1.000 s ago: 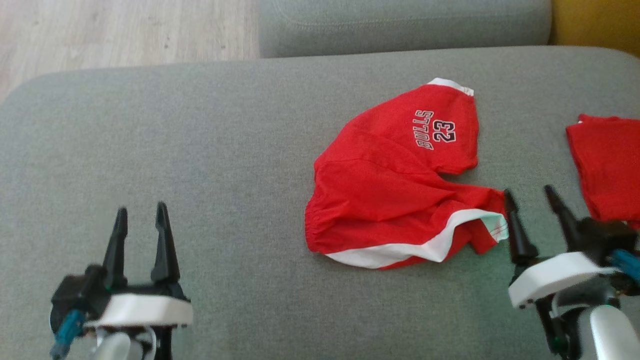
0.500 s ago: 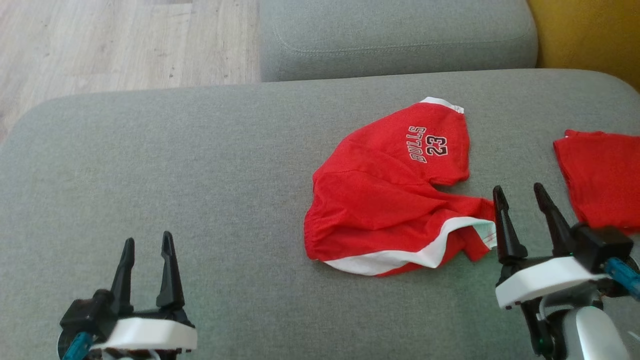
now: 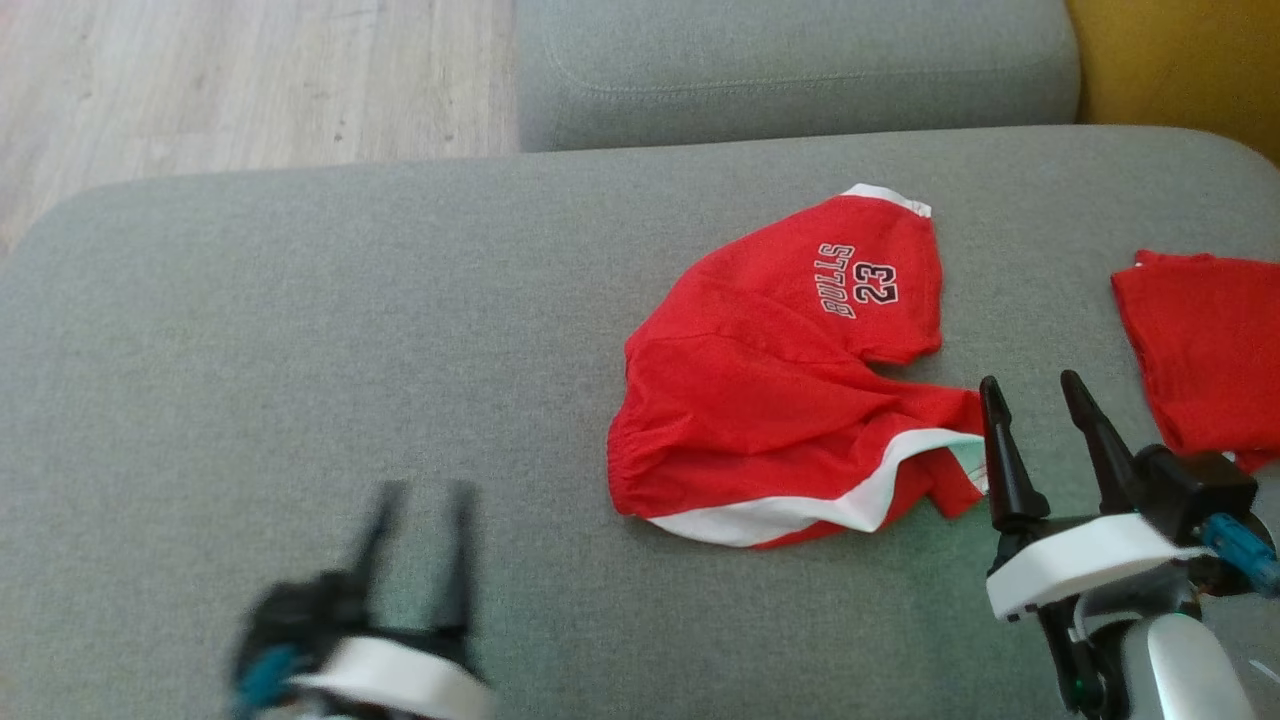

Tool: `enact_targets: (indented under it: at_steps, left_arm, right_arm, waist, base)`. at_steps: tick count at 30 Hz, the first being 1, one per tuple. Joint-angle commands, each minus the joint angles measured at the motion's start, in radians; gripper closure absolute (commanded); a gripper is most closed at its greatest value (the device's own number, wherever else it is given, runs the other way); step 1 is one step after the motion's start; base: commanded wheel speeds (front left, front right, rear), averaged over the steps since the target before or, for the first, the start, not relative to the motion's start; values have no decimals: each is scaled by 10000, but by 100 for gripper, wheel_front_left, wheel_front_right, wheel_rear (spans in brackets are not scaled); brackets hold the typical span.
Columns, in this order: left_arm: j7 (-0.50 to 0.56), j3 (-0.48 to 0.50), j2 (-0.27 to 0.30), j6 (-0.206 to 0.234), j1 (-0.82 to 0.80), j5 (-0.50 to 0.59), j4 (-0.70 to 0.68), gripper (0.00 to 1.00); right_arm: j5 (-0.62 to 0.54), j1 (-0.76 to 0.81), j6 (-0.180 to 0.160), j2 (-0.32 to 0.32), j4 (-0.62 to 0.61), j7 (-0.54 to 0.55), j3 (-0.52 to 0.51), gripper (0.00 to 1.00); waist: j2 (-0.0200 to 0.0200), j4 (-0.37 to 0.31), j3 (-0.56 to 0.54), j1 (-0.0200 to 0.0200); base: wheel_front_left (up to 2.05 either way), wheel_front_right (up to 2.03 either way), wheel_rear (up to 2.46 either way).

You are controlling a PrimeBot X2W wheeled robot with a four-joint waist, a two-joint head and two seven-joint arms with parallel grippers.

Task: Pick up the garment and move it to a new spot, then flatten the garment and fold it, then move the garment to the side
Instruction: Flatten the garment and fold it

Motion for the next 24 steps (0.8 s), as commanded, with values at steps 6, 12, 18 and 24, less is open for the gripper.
enact_targets:
  at_steps: [6, 12, 18, 24]
  left_arm:
    - [724, -1521, -808, -1060, -1412, 361, 824, 0]
    - [940, -2322, -1365, -1377, -2432, 183, 2658, 0]
    - [733, -2295, -1491, -1342, -3070, 34, 3707, 0]
    - [908, -2433, -1562, -1364, -3470, -169, 4511, 0]
  right_arm:
    - [-68, -523, 73, -40, -418, 113, 384, 0]
    - [-16, -794, 73, -39, -409, 108, 666, 0]
    - [31, -890, 73, -39, -308, 54, 749, 0]
    - [69, -918, 73, -38, -197, -12, 773, 0]
  waist:
    - [0, -135, 332, 1]
    - [0, -585, 794, 1]
    - [0, -866, 1010, 1]
    - [0, -985, 1073, 1]
  base:
    - [0, 0, 0]
    - [0, 0, 0]
    - [0, 0, 0]
    - [0, 0, 0]
